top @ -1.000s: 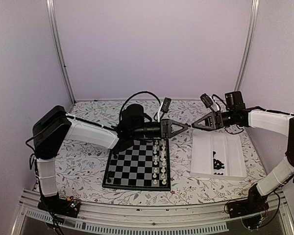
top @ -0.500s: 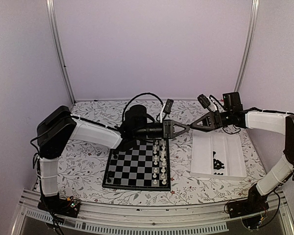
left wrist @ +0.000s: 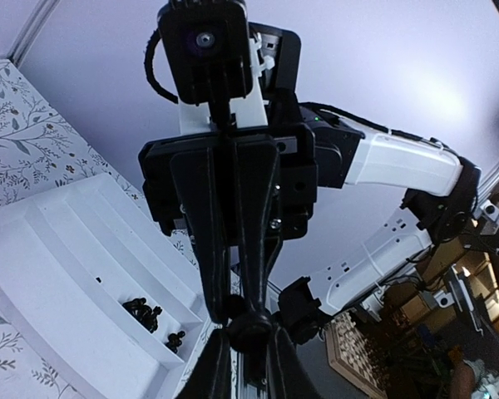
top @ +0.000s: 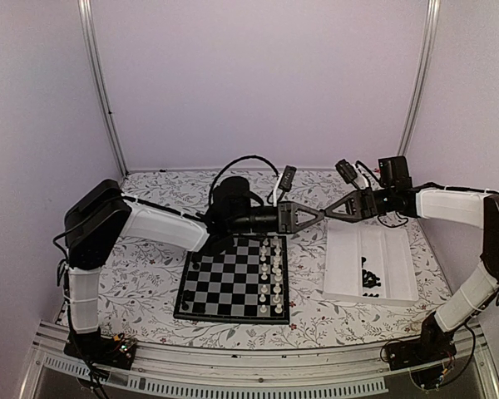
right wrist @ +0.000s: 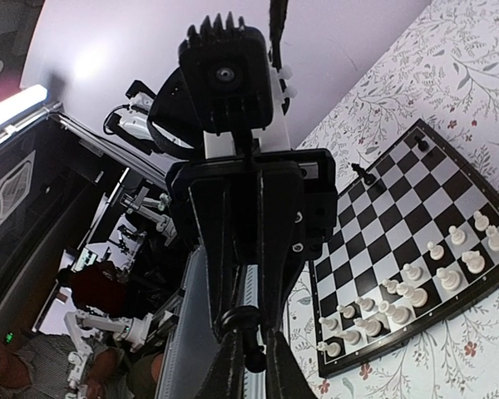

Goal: Set up the chess pieces on the board
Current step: Place the chess piece on the chessboard.

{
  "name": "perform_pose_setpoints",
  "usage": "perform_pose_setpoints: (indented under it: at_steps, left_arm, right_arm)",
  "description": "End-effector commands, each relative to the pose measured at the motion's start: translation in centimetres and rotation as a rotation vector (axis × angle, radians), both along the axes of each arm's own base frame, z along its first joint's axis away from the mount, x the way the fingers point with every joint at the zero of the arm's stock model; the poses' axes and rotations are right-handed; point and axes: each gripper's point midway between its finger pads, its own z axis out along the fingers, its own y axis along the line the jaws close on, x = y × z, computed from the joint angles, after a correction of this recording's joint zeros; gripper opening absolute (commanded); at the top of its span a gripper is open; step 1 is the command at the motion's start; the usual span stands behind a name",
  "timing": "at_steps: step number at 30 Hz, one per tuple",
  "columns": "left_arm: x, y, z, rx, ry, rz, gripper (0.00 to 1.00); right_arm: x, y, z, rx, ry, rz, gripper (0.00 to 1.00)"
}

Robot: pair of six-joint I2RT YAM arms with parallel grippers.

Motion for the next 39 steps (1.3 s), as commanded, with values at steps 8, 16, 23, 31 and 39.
perform_pose_setpoints:
  at_steps: [8,16,23,31,39]
  left_arm:
    - [0.4,3.8,0.1,0.270,-0.142,0.032,0.36]
    - [5.5,17.9,0.8,0.703,-0.242,0.438,0.42]
    - [7.7,29.2,2.3,0.868,-0.345,0.723,0.48]
    - [7.6,35.9,2.1,0.909,-0.391,0.949,0.61]
    - [7.8,37.9,3.5,0.881,-0.381,1.013,0.63]
  right_arm:
    - [2.6,0.8,1.1,-0.242,-0.324,-0.122,0.00]
    - [2.2,5.8,-1.0,-0.655,-0.783,-0.021,0.00]
    - [1.6,11.1,-4.0,-0.855,-0.963,0.132,0.00]
    - [-0.8,16.7,-10.3,-1.003,-1.064,0.342,0.00]
    - [-3.8,21.4,-14.1,-1.012,-1.126,0.473,0.00]
